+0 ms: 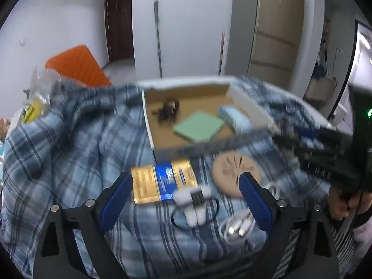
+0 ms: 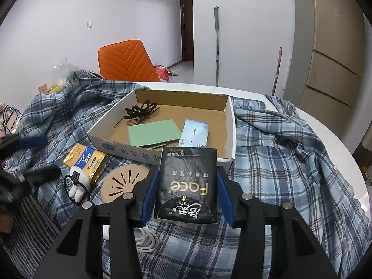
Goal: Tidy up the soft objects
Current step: 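Grasp the white earbud holder with the left gripper while the right gripper holds the tissue pack, then lift and carry the earbud holder and tissue pack over the box with both grippers, then open both grippers to drop the tissue pack and earbud holder into the box, then raise both grippers away from the box, then grasp the beige round pad with the right gripper while the left gripper grasps the gold Liqun pack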
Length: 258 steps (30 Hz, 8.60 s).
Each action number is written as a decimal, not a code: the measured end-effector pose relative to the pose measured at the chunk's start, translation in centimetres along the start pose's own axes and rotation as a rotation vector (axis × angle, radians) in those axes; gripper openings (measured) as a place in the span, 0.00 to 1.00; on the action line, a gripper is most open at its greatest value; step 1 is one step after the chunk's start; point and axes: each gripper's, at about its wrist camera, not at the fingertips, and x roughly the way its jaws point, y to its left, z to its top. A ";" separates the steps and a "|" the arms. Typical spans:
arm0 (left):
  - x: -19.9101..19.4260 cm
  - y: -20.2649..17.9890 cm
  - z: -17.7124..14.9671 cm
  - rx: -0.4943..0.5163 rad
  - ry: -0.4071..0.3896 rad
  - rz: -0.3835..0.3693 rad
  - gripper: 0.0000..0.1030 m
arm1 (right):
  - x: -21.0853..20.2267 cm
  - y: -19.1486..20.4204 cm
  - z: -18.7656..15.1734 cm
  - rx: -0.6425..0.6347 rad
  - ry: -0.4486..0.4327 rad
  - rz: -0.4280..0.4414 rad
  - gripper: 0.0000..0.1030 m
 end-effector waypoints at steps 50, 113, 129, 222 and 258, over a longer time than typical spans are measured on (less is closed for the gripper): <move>-4.8 -2.2 -2.7 0.058 -0.439 -0.002 0.36 | -5.3 1.7 -0.1 -0.051 -0.310 -0.023 0.45; 8.6 1.1 10.9 -0.065 -0.102 0.031 0.81 | 4.4 -2.0 9.4 0.030 -0.092 -0.033 0.43; -8.7 -0.5 12.2 -0.019 -0.487 0.114 0.81 | -9.6 2.2 10.1 -0.041 -0.378 -0.009 0.47; -1.3 3.0 -0.7 -0.107 -0.298 0.107 1.00 | 0.1 3.6 0.5 -0.032 -0.057 0.151 0.75; 10.0 0.1 -0.1 0.015 0.281 0.053 0.91 | -0.3 3.4 0.5 -0.033 -0.074 0.071 0.75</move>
